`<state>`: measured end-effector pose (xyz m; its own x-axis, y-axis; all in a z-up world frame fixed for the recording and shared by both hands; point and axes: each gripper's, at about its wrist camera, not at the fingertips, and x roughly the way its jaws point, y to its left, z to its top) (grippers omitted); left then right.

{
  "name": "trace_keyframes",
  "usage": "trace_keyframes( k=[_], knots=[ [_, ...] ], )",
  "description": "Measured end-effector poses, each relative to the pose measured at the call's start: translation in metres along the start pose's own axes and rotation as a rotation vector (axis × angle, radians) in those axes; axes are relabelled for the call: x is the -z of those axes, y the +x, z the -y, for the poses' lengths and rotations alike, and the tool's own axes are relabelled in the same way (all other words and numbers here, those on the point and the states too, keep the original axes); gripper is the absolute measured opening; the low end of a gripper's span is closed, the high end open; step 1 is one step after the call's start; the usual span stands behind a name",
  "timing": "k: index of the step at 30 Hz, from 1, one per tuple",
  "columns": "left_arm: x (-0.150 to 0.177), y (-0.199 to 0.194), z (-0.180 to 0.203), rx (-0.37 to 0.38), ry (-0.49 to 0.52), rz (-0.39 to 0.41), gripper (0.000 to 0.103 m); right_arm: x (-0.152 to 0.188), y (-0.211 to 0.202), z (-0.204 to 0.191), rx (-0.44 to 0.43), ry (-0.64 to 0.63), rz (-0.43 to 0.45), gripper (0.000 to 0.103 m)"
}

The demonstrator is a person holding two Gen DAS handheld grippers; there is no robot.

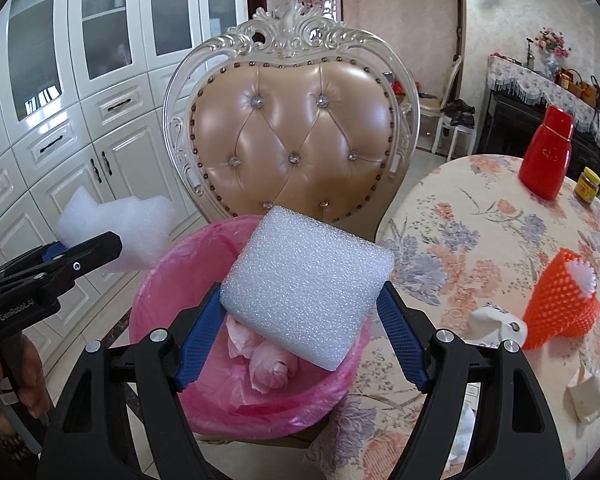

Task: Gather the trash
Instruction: 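Carry the foam sheet with the left gripper into the wastebasket and release, then move the left gripper to the crumpled tissue while the right moves to the black box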

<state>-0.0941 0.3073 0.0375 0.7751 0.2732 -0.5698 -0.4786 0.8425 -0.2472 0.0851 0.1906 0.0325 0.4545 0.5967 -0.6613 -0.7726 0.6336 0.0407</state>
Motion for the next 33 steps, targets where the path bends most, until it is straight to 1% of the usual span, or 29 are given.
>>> trace_keyframes(
  k=[7, 11, 15, 20, 21, 22, 23, 24, 33],
  knots=[
    [-0.002, -0.001, -0.005, -0.011, -0.006, -0.001, 0.064, -0.002, 0.009, -0.004, -0.012, -0.008, -0.014, 0.074],
    [-0.002, 0.0, -0.004, -0.013, -0.005, -0.002, 0.064, 0.0, 0.01, -0.003, -0.008, -0.008, -0.014, 0.078],
    [-0.002, 0.001, -0.004, -0.014, -0.007, -0.006, 0.064, 0.001, 0.009, 0.003, 0.005, 0.008, -0.013, 0.079],
    [0.0, 0.006, 0.006, 0.003, 0.009, -0.02, 0.064, 0.005, 0.001, 0.016, 0.022, 0.035, -0.004, 0.079],
    [0.001, 0.008, 0.009, 0.008, 0.013, -0.024, 0.066, 0.006, 0.0, 0.019, 0.027, 0.039, -0.002, 0.08],
    [0.001, 0.009, 0.01, 0.01, 0.015, -0.027, 0.074, 0.007, -0.003, 0.022, 0.034, 0.045, 0.0, 0.08],
    [0.001, 0.01, 0.012, 0.014, 0.018, -0.027, 0.078, 0.008, -0.005, 0.024, 0.04, 0.049, 0.002, 0.08],
    [0.001, 0.01, 0.014, 0.018, 0.022, -0.027, 0.079, 0.009, -0.007, 0.027, 0.043, 0.055, 0.002, 0.08],
    [0.004, 0.009, 0.03, 0.036, 0.04, -0.028, 0.079, 0.019, -0.024, 0.043, 0.075, 0.09, 0.02, 0.08]
  ],
)
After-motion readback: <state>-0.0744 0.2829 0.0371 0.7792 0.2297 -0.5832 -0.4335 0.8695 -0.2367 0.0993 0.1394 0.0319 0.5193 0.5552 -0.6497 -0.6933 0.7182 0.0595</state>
